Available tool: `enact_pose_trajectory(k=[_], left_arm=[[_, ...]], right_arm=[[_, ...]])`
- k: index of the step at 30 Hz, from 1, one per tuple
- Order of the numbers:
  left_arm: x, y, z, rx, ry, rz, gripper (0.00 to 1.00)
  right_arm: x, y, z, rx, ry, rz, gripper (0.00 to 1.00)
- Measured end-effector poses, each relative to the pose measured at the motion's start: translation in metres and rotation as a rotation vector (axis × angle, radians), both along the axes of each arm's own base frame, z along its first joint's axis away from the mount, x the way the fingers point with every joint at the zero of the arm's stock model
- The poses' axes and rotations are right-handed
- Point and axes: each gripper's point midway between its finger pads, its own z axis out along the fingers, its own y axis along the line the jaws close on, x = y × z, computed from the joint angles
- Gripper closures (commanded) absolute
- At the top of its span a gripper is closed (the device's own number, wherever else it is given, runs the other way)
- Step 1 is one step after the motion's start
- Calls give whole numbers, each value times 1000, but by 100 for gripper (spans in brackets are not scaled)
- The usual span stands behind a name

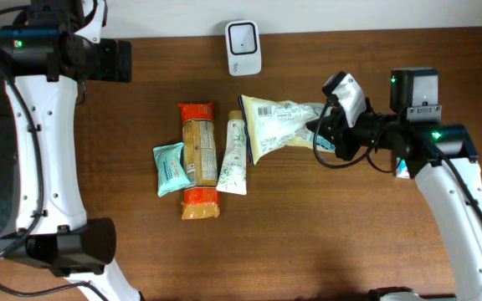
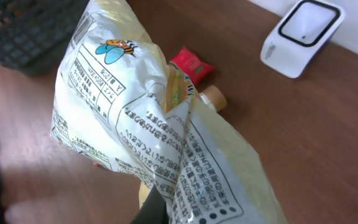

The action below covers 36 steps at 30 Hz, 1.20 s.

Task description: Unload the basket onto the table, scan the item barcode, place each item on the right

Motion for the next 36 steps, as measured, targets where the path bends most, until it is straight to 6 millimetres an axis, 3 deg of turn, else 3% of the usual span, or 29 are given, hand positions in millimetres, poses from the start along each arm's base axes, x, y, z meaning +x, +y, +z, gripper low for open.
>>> enact_pose_trajectory(k=[6,11,13,15,16,18,20,22,26,28,31,36], left_arm=[[0,0,0,0,0,0,1],[0,0,0,0,0,0,1],[0,0,0,0,-2,0,1],[0,0,0,0,0,0,1],[0,0,0,0,0,0,1],[0,0,1,0,-2,0,1],[-1,0,0,0,0,0,1],[0,0,1,-1,-2,-1,1],[-1,0,0,0,0,0,1],[0,0,1,0,-1,0,1],[0,0,1,0,-1,0,1],[0,0,1,0,-1,-1,1]], right_arm=[[5,-4,-2,-23,-7,-32,96],[45,-6,11,-161,-112,-216,96],[79,-1,29,-262,-191,-295,96],[134,1,47,-413,-351,-424,96],[143,0,45,-465,-385,-446,96],[187,10,58,-627,-615,-542,96],[210,31,46,-853,-771,-545,96],[229,48,47,-1011,-929,-544,96],[252,59,8,-1360,-1052,-413,96],[267,61,-28,-1536,-1108,-301,96],[279,57,-59,-1627,-1121,-185,96],[282,61,-58,-1639,-1167,-135,96]])
